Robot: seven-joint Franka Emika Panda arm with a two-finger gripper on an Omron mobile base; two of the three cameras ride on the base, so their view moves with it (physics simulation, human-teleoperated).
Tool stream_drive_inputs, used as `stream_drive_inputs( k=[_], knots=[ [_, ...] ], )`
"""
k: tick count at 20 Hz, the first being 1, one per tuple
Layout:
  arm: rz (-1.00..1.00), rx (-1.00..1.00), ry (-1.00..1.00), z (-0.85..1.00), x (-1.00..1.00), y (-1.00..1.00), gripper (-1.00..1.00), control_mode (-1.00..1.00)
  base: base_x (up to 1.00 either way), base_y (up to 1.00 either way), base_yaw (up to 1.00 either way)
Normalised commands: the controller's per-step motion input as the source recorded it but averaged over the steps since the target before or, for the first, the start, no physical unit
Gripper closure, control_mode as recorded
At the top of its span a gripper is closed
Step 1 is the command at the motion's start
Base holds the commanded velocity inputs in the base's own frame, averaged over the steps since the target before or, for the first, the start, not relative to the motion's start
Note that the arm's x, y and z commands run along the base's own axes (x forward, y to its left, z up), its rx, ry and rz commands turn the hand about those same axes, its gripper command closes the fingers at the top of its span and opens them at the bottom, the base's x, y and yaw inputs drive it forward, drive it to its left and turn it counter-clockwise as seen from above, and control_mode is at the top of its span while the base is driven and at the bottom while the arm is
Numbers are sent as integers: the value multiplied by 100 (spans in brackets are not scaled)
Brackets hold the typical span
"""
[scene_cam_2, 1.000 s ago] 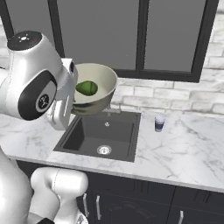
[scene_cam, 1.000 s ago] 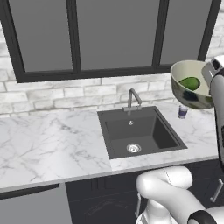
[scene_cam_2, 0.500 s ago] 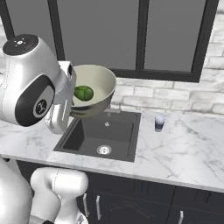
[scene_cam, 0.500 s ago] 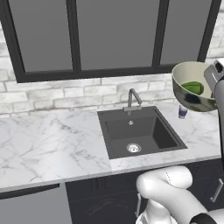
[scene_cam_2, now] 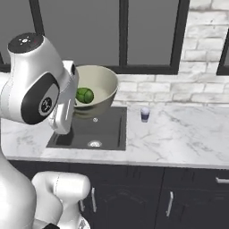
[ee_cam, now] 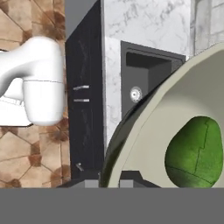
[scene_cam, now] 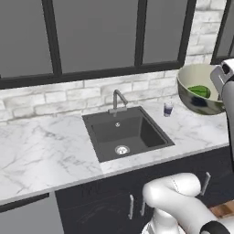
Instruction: Pick the avocado from the sink and place it in the bowl. Then pick the bowl and place it in the microwave. Then close the microwave door and press the start button.
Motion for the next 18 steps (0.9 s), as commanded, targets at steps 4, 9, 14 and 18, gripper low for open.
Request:
stream_drive_inputs(
  k=[4, 9, 14, 18],
  knots=[
    [0, 0, 0, 0, 0, 0, 100, 100, -63, -13, -69],
    [0, 0, 0, 0, 0, 0, 100, 100, -48, -8, -73],
    [0, 0, 0, 0, 0, 0, 100, 100, -30, -2, -78],
    [0, 0, 0, 0, 0, 0, 100, 100, -23, 0, -77]
  ],
)
